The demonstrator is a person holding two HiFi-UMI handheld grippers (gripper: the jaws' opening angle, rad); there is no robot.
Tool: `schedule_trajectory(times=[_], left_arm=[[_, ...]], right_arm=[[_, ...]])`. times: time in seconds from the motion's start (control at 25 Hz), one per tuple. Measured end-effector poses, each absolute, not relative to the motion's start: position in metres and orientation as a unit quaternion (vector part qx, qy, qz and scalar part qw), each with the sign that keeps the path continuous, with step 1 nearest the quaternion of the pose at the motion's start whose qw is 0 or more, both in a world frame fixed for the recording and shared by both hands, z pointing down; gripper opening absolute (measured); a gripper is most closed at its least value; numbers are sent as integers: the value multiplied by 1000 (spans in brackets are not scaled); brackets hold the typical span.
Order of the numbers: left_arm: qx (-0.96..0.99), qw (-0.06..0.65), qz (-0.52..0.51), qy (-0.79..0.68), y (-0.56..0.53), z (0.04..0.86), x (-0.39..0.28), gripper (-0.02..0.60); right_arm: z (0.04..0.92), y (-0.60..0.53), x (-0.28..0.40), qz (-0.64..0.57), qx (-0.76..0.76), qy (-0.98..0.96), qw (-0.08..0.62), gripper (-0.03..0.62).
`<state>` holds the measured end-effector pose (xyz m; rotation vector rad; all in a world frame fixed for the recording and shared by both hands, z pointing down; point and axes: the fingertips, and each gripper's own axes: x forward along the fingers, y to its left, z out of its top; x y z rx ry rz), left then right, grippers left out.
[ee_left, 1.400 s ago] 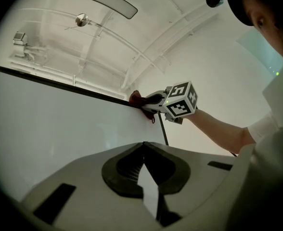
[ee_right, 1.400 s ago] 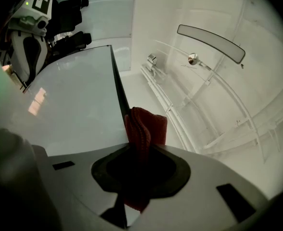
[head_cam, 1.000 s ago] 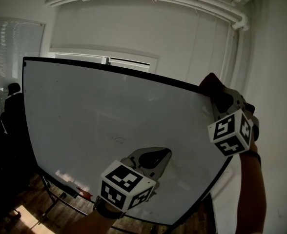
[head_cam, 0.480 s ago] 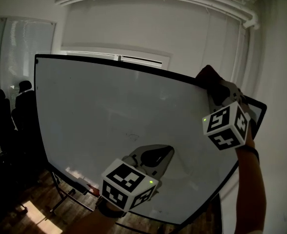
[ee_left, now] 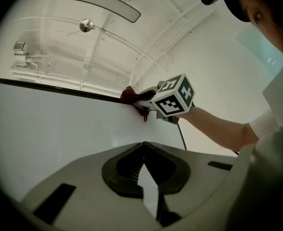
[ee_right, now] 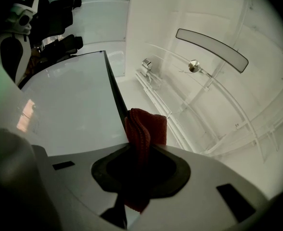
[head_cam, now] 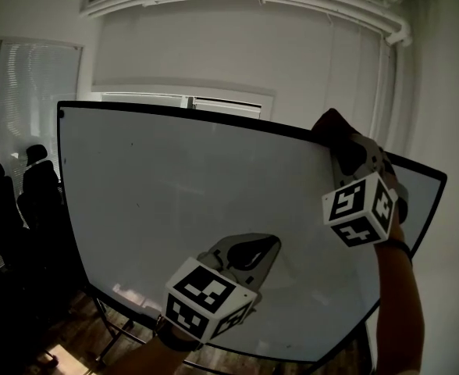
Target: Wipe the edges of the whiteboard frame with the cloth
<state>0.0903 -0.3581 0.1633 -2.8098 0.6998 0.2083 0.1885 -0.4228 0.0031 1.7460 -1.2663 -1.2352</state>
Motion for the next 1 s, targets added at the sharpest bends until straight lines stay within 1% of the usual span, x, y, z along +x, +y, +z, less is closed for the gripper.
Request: schedule_trajectory(times=[0.4,1.0], left_arm=[[-963,118,80,231,-380,159,32,9],[-957,121,78,251,-410,163,-52,9]], right_arm=[[3,-454,116,-474,657,-483,333,71],[4,-497,20,-485,640,-497,328,71]])
